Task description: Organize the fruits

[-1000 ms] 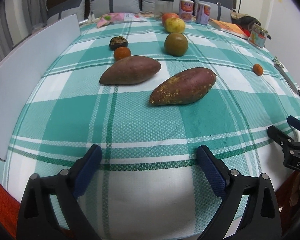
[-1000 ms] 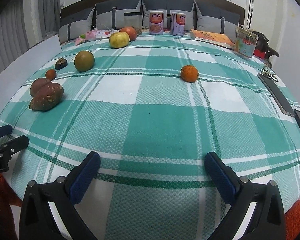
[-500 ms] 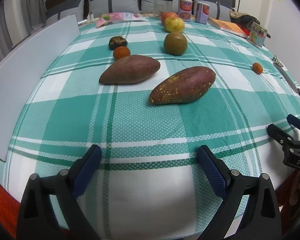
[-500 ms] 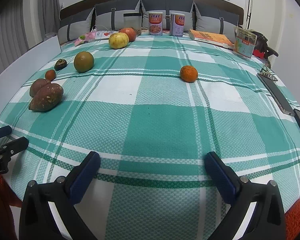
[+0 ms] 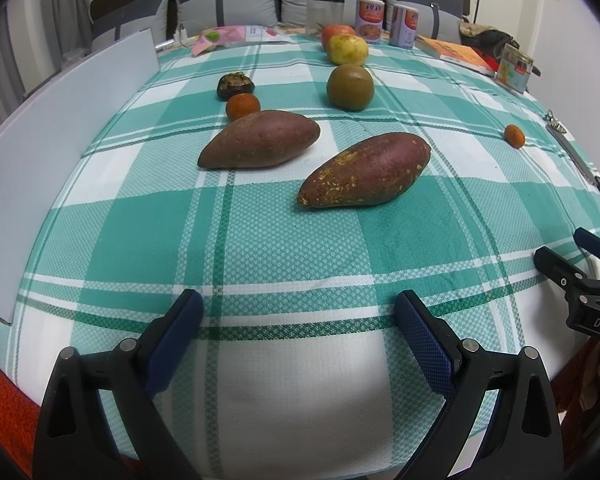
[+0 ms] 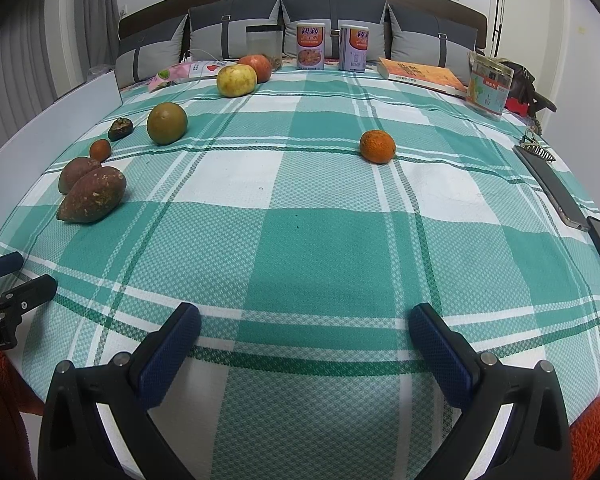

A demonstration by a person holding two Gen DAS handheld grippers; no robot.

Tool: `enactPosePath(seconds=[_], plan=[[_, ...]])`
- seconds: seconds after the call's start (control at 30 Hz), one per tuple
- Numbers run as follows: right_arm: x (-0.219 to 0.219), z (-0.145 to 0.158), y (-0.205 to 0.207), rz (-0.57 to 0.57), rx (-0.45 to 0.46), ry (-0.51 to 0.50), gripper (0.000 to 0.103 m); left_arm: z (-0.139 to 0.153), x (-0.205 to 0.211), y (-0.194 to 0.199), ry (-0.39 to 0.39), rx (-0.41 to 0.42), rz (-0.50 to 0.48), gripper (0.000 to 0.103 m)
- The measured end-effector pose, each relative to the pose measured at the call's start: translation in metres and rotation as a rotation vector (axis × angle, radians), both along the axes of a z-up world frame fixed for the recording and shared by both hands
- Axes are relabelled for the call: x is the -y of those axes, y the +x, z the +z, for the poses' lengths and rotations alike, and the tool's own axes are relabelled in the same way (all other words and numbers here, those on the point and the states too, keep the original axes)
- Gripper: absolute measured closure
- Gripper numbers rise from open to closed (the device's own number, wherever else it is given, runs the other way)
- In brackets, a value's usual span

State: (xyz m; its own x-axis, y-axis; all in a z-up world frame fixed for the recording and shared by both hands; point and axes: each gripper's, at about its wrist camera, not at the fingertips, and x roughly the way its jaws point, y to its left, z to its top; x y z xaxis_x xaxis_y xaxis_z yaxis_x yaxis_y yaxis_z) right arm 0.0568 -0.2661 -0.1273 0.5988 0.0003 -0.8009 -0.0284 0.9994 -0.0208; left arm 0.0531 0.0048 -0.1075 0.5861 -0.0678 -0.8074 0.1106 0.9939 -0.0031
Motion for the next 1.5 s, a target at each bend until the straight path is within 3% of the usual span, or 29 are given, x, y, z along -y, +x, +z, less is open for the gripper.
enactPosePath(seconds=[1.3, 1.4, 1.5], plan=[[0.001, 0.000, 0.000, 0.001, 0.000, 0.000, 0.000, 0.001, 0.001, 0.003, -0.001, -0.009, -0.008, 0.004], [0.001, 0.000, 0.000, 0.002, -0.001, 0.000, 0.000, 0.008, -0.007, 0.016, -0.030, -0.083, -0.052, 0.005], [0.001, 0.000, 0.000, 0.002, 0.000, 0.000, 0.000, 0.028, -0.034, 0.026, -0.094, -0.042, -0.035, 0.005]])
